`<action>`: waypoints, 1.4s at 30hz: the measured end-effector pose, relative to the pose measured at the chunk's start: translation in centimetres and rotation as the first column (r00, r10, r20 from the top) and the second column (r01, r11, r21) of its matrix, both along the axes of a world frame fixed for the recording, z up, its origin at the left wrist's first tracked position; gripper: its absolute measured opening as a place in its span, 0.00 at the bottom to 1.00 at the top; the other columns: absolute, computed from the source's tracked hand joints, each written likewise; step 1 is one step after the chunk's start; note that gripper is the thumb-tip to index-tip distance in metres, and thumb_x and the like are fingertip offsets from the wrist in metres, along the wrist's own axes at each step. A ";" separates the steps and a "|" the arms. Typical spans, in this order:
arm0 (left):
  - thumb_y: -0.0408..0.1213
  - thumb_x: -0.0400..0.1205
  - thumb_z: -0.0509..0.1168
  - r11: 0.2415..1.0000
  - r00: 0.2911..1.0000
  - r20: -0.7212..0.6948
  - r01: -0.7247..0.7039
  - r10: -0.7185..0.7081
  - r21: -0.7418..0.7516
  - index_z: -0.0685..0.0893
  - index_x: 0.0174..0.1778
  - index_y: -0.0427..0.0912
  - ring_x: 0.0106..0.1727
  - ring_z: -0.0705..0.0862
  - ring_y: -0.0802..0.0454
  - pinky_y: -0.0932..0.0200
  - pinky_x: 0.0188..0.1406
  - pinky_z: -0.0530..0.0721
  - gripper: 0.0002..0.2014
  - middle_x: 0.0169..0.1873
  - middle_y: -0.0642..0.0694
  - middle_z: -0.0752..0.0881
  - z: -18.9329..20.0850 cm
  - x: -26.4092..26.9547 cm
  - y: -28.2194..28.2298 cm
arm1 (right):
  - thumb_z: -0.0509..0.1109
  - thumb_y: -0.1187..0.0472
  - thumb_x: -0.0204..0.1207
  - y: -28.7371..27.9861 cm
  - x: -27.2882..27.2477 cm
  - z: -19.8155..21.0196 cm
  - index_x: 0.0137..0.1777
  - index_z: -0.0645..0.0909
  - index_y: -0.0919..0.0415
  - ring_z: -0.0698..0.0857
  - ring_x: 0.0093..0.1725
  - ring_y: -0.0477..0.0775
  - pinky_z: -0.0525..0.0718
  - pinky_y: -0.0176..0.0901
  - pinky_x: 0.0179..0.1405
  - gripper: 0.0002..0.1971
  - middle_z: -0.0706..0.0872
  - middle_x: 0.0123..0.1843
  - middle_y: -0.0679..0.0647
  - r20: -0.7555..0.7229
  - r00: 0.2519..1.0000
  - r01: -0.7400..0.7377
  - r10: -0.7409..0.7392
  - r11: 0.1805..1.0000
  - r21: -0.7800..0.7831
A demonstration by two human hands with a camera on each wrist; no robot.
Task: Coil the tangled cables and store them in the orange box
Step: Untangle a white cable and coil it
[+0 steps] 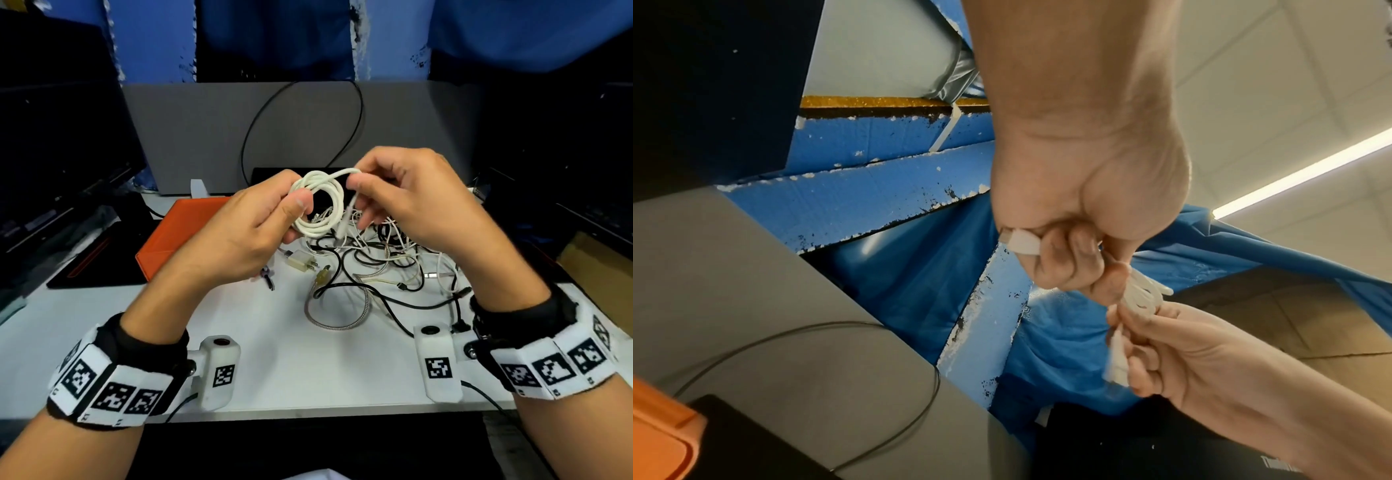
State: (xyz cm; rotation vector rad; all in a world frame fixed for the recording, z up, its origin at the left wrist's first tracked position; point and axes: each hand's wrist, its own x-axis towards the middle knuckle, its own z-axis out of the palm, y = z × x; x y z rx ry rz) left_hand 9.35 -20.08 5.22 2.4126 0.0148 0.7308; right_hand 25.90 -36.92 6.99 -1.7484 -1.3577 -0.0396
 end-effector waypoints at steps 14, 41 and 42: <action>0.43 0.93 0.54 0.969 0.988 0.081 0.146 -0.132 -0.201 0.79 0.51 0.39 0.30 0.74 0.61 0.71 0.30 0.72 0.13 0.31 0.55 0.79 0.5 -0.2 -0.1 | 0.74 0.59 0.85 0.9 0.5 -0.5 0.43 0.87 0.48 0.84 0.32 0.47 0.82 0.40 0.33 0.08 0.86 0.34 0.48 -0.091 0.991 -0.071 0.097 0.965 0.253; 0.47 0.91 0.56 0.981 0.995 0.098 0.046 -0.028 -0.188 0.80 0.48 0.50 0.30 0.76 0.61 0.70 0.30 0.74 0.11 0.31 0.58 0.81 0.7 -0.3 -1.2 | 0.58 0.51 0.91 2.3 -2.0 -2.0 0.59 0.86 0.59 0.84 0.45 0.53 0.84 0.42 0.40 0.17 0.88 0.50 0.55 -0.744 0.416 -0.464 0.523 0.826 0.321; 0.45 0.92 0.56 0.985 0.993 0.114 0.038 -0.019 -0.169 0.80 0.48 0.50 0.29 0.77 0.61 0.72 0.29 0.74 0.10 0.31 0.59 0.81 0.8 -0.4 -1.3 | 0.58 0.46 0.90 2.3 -2.2 -2.1 0.57 0.87 0.59 0.83 0.49 0.57 0.83 0.45 0.43 0.20 0.87 0.51 0.57 -0.748 0.372 -0.491 0.550 0.800 0.344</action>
